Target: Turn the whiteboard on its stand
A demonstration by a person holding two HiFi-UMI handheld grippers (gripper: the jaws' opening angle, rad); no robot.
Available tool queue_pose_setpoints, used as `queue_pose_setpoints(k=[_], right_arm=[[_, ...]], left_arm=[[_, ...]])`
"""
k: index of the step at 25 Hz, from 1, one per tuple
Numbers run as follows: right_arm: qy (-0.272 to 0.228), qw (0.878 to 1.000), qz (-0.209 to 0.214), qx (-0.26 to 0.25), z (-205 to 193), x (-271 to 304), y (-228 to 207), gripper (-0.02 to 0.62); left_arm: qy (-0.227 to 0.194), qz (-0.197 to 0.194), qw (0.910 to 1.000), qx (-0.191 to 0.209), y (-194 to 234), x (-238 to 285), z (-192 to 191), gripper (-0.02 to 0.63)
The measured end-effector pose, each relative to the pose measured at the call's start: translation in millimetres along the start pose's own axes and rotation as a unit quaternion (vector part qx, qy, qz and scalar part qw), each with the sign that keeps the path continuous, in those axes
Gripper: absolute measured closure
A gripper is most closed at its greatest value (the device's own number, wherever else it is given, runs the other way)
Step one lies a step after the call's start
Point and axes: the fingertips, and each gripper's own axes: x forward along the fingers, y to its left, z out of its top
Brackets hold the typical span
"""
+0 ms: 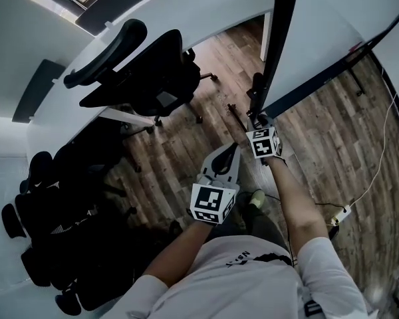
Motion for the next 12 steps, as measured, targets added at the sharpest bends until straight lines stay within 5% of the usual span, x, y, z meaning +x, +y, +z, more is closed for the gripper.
queue_pose_setpoints(k=[12], right_arm=[[0.043, 0.999, -0.009, 0.006, -15, -9, 40, 0.494]], left_arm=[[0.007, -0.106, 0.994, 0.025, 47, 15, 20, 0.594]])
